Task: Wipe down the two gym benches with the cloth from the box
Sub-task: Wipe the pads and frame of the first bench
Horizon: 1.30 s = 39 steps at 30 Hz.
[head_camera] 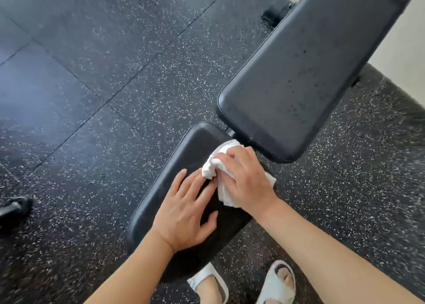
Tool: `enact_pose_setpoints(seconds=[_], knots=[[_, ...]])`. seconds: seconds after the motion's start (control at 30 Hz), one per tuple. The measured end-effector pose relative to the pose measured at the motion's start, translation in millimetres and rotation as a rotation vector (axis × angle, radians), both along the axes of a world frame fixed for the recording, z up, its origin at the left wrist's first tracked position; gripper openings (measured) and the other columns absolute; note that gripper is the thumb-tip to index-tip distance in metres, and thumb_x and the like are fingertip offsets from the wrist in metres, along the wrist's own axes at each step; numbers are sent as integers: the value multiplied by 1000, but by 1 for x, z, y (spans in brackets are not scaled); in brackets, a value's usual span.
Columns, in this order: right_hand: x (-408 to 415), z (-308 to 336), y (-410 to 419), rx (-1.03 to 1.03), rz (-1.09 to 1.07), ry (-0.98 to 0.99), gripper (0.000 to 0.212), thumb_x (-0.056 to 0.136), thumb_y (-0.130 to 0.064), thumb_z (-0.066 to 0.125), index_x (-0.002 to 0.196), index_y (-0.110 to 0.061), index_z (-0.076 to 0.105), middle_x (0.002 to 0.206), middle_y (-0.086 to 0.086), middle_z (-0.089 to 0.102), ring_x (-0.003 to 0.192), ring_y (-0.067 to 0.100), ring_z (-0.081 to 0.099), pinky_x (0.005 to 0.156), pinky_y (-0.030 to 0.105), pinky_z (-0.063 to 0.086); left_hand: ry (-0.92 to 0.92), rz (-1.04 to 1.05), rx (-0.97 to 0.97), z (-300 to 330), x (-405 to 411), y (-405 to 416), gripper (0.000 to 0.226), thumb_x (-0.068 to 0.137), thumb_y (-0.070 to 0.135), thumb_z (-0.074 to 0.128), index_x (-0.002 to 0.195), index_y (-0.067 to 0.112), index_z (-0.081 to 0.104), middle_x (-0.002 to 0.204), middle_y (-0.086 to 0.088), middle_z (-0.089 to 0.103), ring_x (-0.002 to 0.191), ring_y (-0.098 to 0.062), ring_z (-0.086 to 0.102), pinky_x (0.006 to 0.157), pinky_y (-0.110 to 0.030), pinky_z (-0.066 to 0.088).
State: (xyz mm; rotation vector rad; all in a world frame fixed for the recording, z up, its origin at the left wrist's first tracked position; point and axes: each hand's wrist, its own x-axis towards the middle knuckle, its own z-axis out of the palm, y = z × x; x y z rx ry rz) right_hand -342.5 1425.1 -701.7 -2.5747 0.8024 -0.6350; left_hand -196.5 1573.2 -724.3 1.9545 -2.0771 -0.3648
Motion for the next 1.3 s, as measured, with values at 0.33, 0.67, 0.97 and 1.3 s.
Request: enact_pose_setpoints(seconds=[0.33,0.67,0.97,1.3], knots=[[89,-9,-50,-101,178,-20,15,88,-2,75,101,-10,73,105,-1,49,88,23,43,71,46,50,38,328,10,9,-9,4,57,94,35,58,146,15,55,158,-3,48,151,-28,41,128,-57,23],[-53,10,-39,199,290,184,27,97,-14,67,123,-19,70,108,2,54,93,20,41,88,32,45,173,603,-7,36,-59,-18,30,88,8,58,115,12,72,135,-6,63,131,-35,56,116,-63,35],[-104,36,-136,124,172,168,22,98,-23,71,118,-16,67,116,1,55,97,17,42,85,28,45,129,725,-38,36,-65,-119,36,90,12,59,125,12,66,137,-6,59,130,-33,50,115,-60,37],[-26,-11,-156,-39,353,118,11,88,-12,73,98,-8,71,99,12,60,86,28,47,77,40,47,14,856,-46,4,-73,-135,27,89,20,55,115,16,61,137,-1,56,132,-31,48,127,-54,23]])
